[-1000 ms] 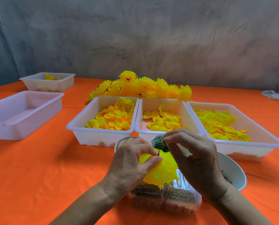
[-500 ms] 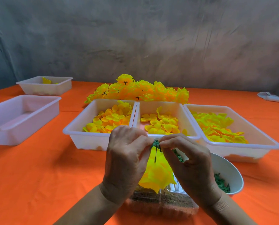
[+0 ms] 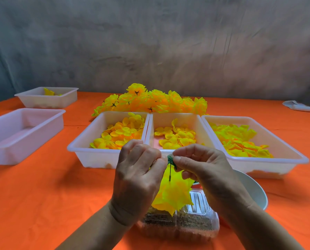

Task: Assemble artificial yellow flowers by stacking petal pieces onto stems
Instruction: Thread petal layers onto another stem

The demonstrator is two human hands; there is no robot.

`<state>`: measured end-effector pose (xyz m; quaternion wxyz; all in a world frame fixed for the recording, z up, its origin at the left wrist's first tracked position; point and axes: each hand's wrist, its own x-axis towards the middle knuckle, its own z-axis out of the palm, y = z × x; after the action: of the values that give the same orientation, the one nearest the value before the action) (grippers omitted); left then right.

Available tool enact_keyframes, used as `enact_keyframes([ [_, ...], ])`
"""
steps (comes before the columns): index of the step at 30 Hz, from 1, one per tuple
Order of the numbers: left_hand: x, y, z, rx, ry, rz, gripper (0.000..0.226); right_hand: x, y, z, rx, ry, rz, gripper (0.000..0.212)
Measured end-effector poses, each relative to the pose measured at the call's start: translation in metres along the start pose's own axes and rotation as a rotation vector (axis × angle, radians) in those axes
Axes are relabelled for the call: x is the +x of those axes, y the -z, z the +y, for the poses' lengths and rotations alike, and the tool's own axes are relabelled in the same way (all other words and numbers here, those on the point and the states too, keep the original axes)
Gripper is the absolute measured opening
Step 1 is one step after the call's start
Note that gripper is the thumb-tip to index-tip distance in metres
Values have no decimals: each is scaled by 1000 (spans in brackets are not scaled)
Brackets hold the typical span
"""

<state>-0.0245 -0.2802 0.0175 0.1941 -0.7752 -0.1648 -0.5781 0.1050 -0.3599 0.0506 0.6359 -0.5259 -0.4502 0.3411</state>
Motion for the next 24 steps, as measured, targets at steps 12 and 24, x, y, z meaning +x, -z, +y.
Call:
enact_keyframes([
  [12, 4, 1, 0, -75, 2, -33, 15, 6, -4, -10, 128, -239, -25, 34],
  [24, 3, 2, -1, -210, 141, -179, 15, 12, -2, -11, 216, -423, -44, 19],
])
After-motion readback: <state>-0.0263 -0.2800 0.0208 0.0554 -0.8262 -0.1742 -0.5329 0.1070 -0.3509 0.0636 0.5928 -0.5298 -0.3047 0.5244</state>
